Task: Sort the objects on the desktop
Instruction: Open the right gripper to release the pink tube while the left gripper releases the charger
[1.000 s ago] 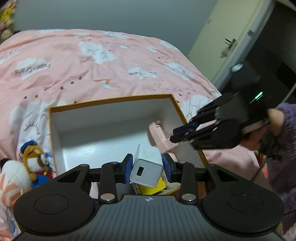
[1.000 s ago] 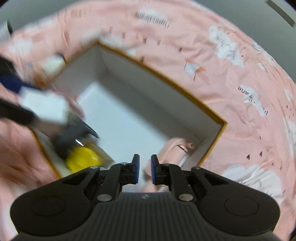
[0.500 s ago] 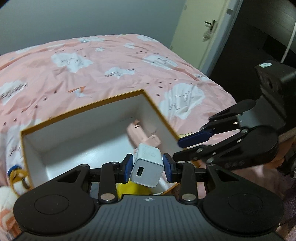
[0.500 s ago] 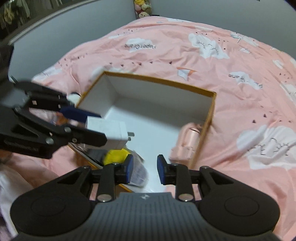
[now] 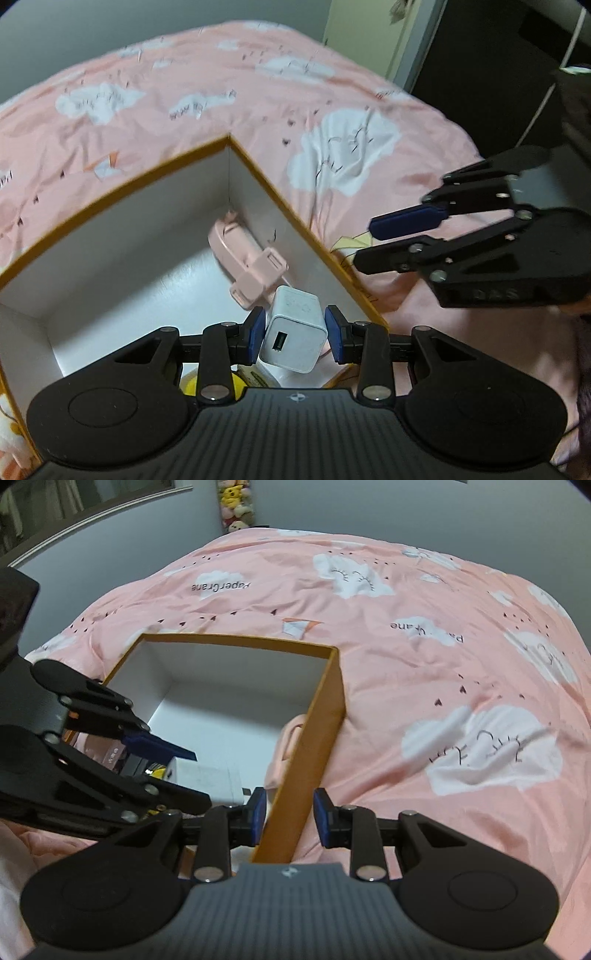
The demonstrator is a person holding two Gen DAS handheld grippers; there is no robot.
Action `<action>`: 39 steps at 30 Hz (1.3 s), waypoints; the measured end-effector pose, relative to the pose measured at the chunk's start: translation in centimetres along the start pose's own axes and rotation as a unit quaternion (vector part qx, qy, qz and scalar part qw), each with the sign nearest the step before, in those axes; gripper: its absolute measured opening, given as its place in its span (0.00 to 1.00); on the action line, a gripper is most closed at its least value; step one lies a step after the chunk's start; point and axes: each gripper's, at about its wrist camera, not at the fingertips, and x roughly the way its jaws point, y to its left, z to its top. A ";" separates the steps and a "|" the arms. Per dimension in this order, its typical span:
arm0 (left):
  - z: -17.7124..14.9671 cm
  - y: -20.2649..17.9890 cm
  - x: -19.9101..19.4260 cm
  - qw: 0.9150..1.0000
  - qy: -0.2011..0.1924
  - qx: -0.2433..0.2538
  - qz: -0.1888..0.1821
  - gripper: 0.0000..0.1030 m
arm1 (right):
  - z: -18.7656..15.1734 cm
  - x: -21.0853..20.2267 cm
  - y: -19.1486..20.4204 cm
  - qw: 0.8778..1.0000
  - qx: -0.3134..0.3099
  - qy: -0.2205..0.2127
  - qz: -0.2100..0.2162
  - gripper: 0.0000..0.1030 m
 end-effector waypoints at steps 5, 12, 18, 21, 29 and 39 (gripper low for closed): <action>1.0 -0.7 2.2 0.998 0.039 0.001 0.044 0.39 | -0.5 0.3 -1.1 1.000 0.017 -0.005 0.006 0.29; 1.8 -2.0 5.4 0.991 0.095 0.051 0.082 0.39 | -1.1 0.5 -2.3 0.999 0.034 -0.014 0.022 0.29; 1.9 -2.7 7.7 0.983 0.119 0.081 0.112 0.39 | -1.6 0.7 -2.8 0.998 0.043 -0.018 0.033 0.29; 1.8 -2.6 8.4 0.982 0.128 0.079 0.116 0.39 | -1.7 0.7 -2.9 0.998 0.047 -0.019 0.035 0.29; 1.8 -2.1 8.2 0.984 0.134 0.064 0.096 0.39 | -1.9 1.3 -2.5 0.999 0.046 0.001 0.026 0.29; 1.5 -2.2 6.4 0.989 0.124 0.066 0.048 0.24 | -2.0 1.3 -2.1 0.999 0.046 0.012 0.015 0.29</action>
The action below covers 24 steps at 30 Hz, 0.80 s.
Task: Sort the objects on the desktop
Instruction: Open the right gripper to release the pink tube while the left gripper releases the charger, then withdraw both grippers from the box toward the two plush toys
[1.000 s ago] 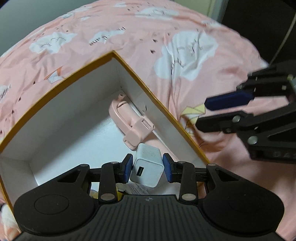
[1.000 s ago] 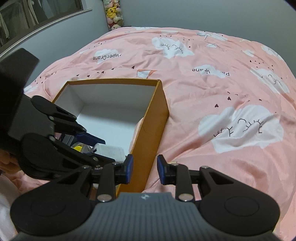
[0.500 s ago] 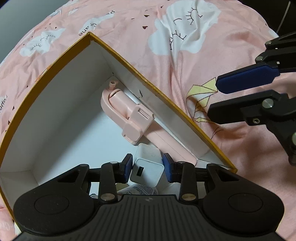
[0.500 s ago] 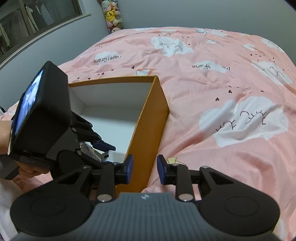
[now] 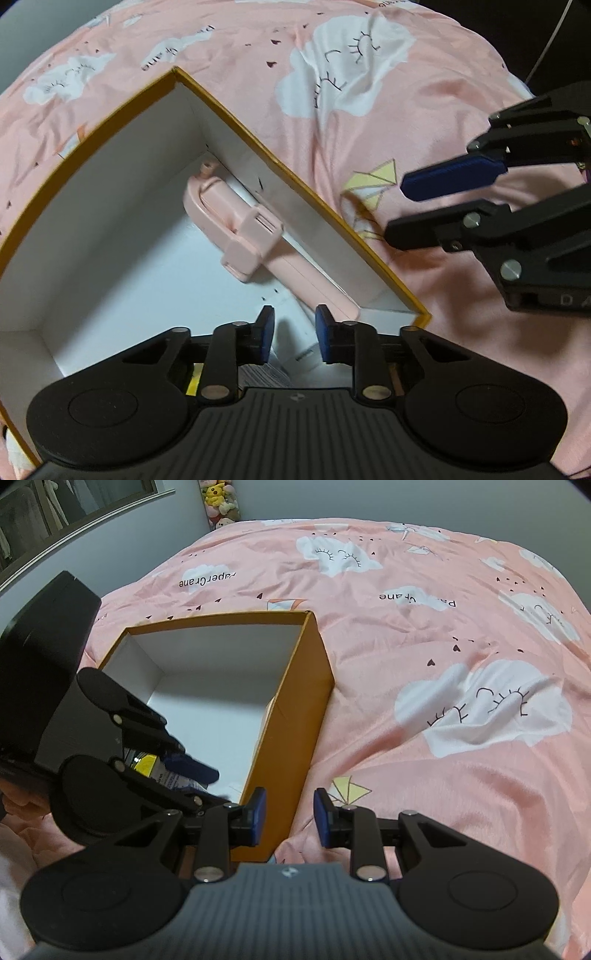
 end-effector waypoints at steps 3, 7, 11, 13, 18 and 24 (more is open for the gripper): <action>-0.3 0.6 -0.8 1.000 -0.015 -0.015 0.001 0.24 | 0.1 -0.2 0.2 1.000 -0.002 0.001 -0.001 0.29; -1.1 2.8 -4.0 0.997 -0.065 -0.049 -0.001 0.24 | 0.3 -0.9 0.6 1.000 -0.002 -0.002 0.012 0.29; -2.8 5.1 -7.0 0.991 -0.099 -0.086 0.014 0.24 | 1.0 -1.5 1.4 0.999 -0.012 -0.006 0.036 0.22; -3.9 6.1 -8.2 0.988 -0.111 -0.101 0.021 0.24 | 1.5 -1.4 2.1 0.999 -0.023 0.000 0.049 0.20; -6.9 8.1 -9.6 0.979 -0.133 -0.147 0.042 0.24 | 3.0 0.6 4.9 0.993 -0.073 0.052 0.076 0.17; -9.8 10.2 -10.4 0.971 -0.149 -0.184 0.040 0.24 | 5.3 4.8 8.5 0.971 -0.181 0.143 0.057 0.11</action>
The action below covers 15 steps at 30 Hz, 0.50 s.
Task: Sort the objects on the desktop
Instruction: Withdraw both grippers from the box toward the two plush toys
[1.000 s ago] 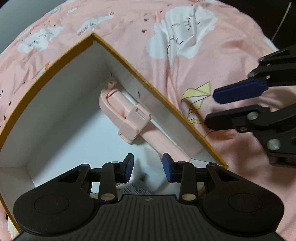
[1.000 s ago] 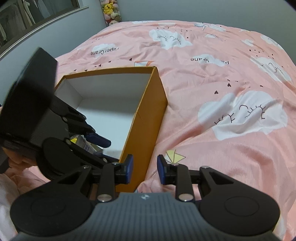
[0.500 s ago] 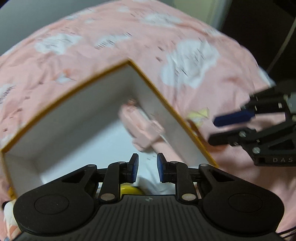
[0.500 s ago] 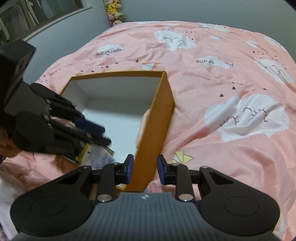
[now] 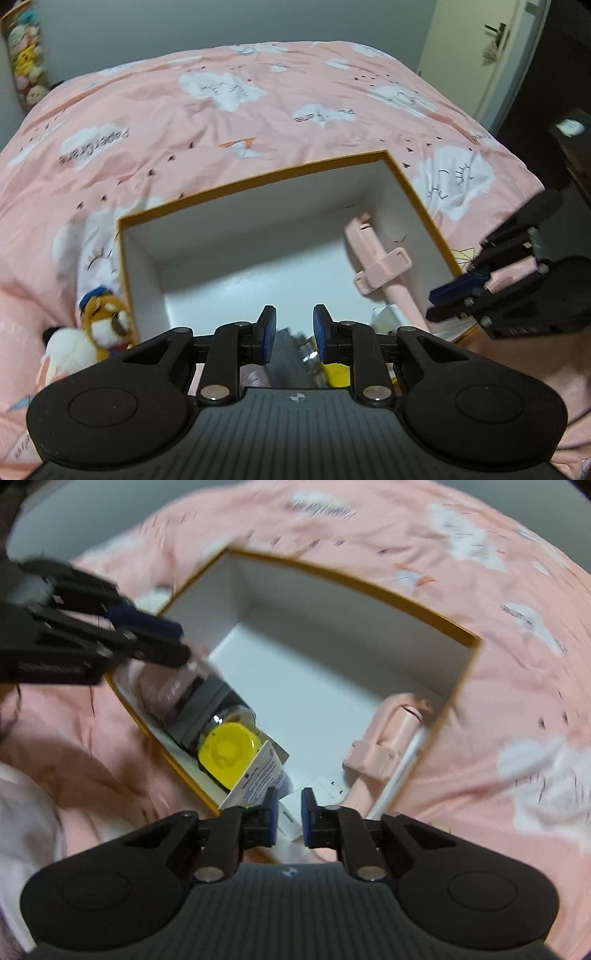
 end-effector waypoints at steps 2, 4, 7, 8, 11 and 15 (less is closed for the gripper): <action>-0.5 1.0 0.0 1.000 0.001 -0.013 0.001 0.24 | 1.5 1.6 0.0 0.999 -0.032 0.038 -0.003 0.11; -1.0 1.9 0.0 1.000 0.001 -0.025 0.000 0.24 | 2.4 3.2 0.0 0.995 -0.059 0.076 0.009 0.10; -1.6 3.0 -0.2 0.999 0.000 -0.037 -0.002 0.24 | 3.2 5.8 -0.2 0.989 -0.083 0.126 0.011 0.09; -1.8 3.3 -0.4 0.999 -0.001 -0.041 -0.003 0.24 | 3.3 6.5 -0.2 0.986 -0.086 0.140 0.009 0.09; -2.3 4.4 -0.6 0.999 -0.003 -0.054 -0.004 0.24 | 3.1 7.8 -0.4 0.980 -0.091 0.174 0.021 0.09; -2.7 5.4 -0.5 0.998 -0.001 -0.067 -0.008 0.24 | 2.8 8.7 -0.3 0.977 -0.093 0.193 0.014 0.09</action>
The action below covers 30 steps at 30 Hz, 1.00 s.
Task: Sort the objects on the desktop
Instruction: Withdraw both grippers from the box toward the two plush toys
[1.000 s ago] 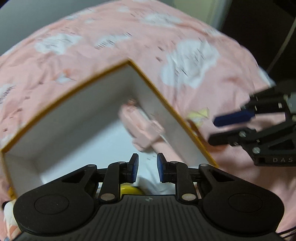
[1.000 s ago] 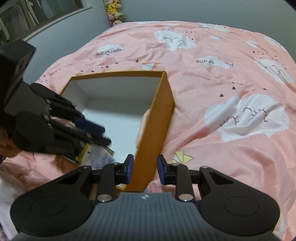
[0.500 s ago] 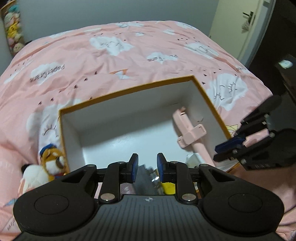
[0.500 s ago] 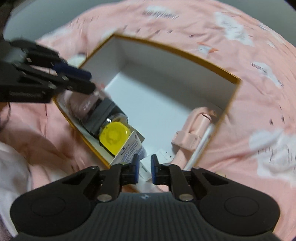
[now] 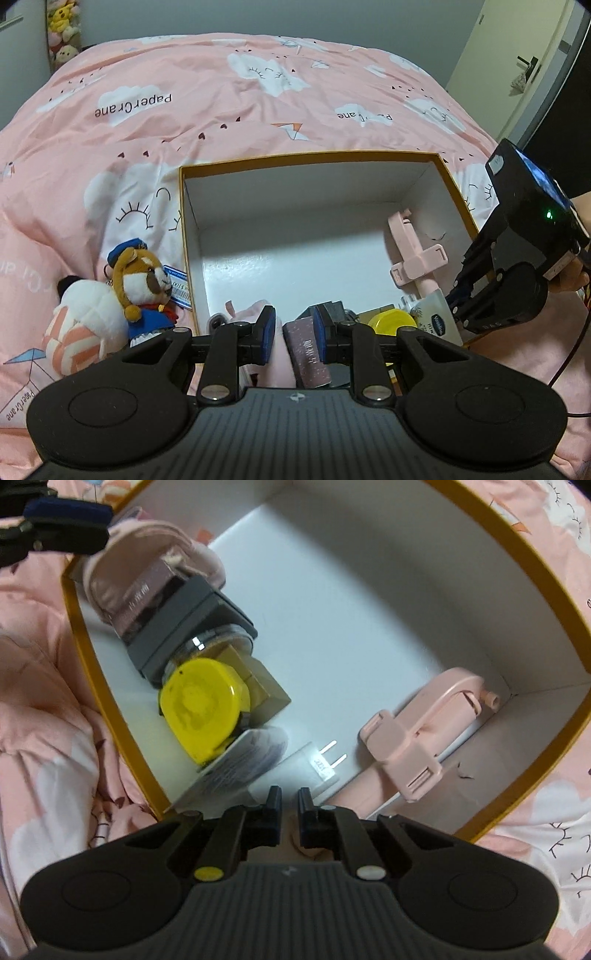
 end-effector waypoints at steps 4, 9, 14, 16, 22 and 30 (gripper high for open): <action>-0.4 0.5 0.0 1.000 0.001 -0.006 -0.003 0.24 | -0.3 0.6 0.1 1.000 0.005 0.010 -0.002 0.09; -0.8 0.3 -0.5 1.000 -0.002 -0.009 -0.005 0.24 | -1.4 -0.6 0.4 1.000 0.015 -0.009 -0.009 0.09; -1.4 -0.7 -1.6 1.000 -0.015 0.001 -0.011 0.24 | -2.8 -2.3 1.7 0.999 0.018 -0.024 -0.023 0.10; -1.6 -1.0 -2.0 1.000 -0.019 0.007 -0.014 0.24 | -3.5 -2.9 2.3 0.999 0.017 -0.028 -0.033 0.10; -2.3 -1.6 -3.7 0.999 -0.040 0.011 -0.023 0.26 | -3.5 -5.9 4.1 0.995 0.028 -0.061 -0.070 0.10; -2.9 0.3 -6.4 0.995 -0.085 -0.040 -0.024 0.40 | -2.8 -10.1 8.2 0.986 0.038 -0.133 -0.089 0.24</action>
